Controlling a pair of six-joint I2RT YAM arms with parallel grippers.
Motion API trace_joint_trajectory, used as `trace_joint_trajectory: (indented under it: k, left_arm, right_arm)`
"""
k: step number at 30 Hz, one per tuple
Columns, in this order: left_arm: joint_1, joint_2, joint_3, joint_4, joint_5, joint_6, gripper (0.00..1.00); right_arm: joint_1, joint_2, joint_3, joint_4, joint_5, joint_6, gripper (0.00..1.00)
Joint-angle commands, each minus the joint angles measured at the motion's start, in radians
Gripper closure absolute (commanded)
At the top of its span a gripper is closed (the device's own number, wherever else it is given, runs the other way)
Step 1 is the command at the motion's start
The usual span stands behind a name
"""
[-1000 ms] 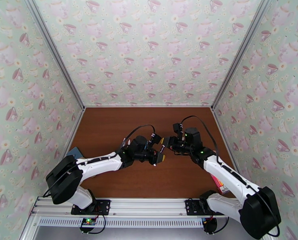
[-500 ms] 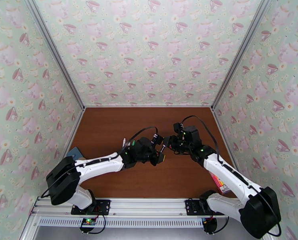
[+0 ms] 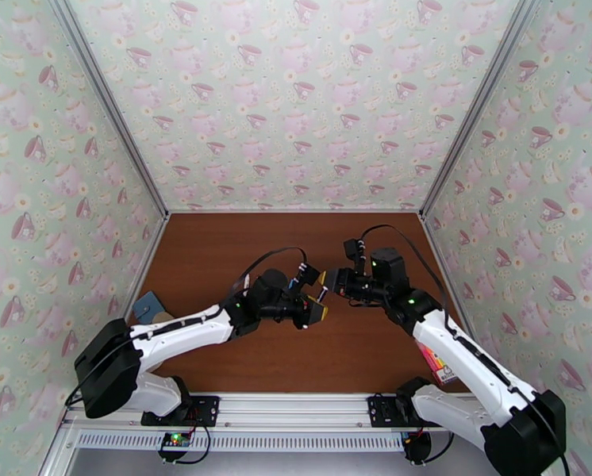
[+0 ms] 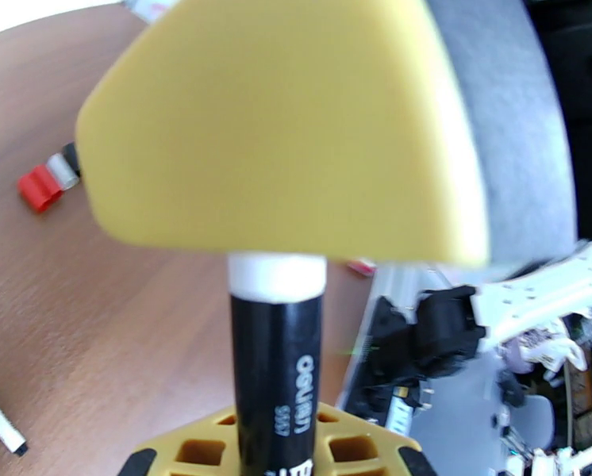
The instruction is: Open the pen caps
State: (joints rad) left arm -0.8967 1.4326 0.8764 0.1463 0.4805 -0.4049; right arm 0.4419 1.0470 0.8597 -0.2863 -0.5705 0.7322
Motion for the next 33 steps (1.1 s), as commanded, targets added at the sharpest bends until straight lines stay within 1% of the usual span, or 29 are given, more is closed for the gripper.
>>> trace_joint_trajectory:
  k: [1, 3, 4, 7, 8, 10, 11, 14, 16, 19, 22, 25, 28, 30, 33]
  left_arm:
    - [0.008, -0.035, -0.04, -0.057, 0.121, 0.008, 0.96]
    - [0.0, -0.036, -0.032, -0.116, 0.062, 0.038, 0.95]
    - [-0.013, -0.042, -0.022, -0.167, -0.029, 0.063, 0.95]
    - [-0.099, -0.06, 0.02, -0.31, -0.364, 0.152, 0.96]
    - [-0.118, -0.059, 0.029, -0.336, -0.436, 0.17, 0.96]
    - [-0.149, -0.053, 0.046, -0.374, -0.539, 0.198, 0.96]
    - [-0.153, -0.05, 0.049, -0.382, -0.554, 0.204, 0.96]
    - [-0.157, -0.051, 0.043, -0.372, -0.54, 0.201, 0.97]
    - [-0.142, -0.067, 0.024, -0.329, -0.459, 0.174, 0.97]
    - [-0.107, -0.11, -0.024, -0.215, -0.326, 0.113, 0.96]
    - [-0.068, -0.131, -0.052, -0.143, -0.261, 0.057, 0.95]
    - [-0.031, -0.14, -0.069, -0.106, -0.251, 0.003, 0.95]
    - [-0.002, -0.146, -0.093, -0.067, -0.25, -0.037, 0.94]
    - [0.008, -0.146, -0.098, -0.066, -0.255, -0.046, 0.93]
    - [0.01, -0.148, -0.1, -0.071, -0.267, -0.046, 0.93]
  right_arm:
    - [-0.067, -0.027, 0.054, 0.043, 0.036, -0.015, 1.0]
    - [-0.08, -0.027, 0.074, 0.0, 0.078, -0.009, 1.0]
    - [-0.085, -0.022, 0.088, -0.035, 0.114, -0.006, 1.0]
    - [-0.098, -0.006, 0.12, -0.125, 0.21, 0.018, 1.0]
    - [-0.102, -0.005, 0.121, -0.134, 0.222, 0.026, 1.0]
    - [-0.111, -0.005, 0.118, -0.134, 0.234, 0.04, 1.0]
    - [-0.116, -0.005, 0.119, -0.135, 0.233, 0.044, 1.0]
    - [-0.127, -0.002, 0.123, -0.146, 0.232, 0.04, 1.0]
    - [-0.133, 0.001, 0.126, -0.169, 0.237, 0.013, 1.0]
    - [-0.149, 0.009, 0.117, -0.191, 0.208, -0.044, 1.0]
    - [-0.159, 0.03, 0.12, -0.27, 0.227, -0.144, 1.0]
    - [-0.178, 0.077, 0.125, -0.374, 0.293, -0.23, 1.0]
    - [-0.184, 0.142, 0.12, -0.412, 0.327, -0.295, 1.0]
    - [-0.187, 0.187, 0.122, -0.437, 0.409, -0.322, 1.0]
    - [-0.218, 0.274, 0.148, -0.474, 0.532, -0.343, 1.0]
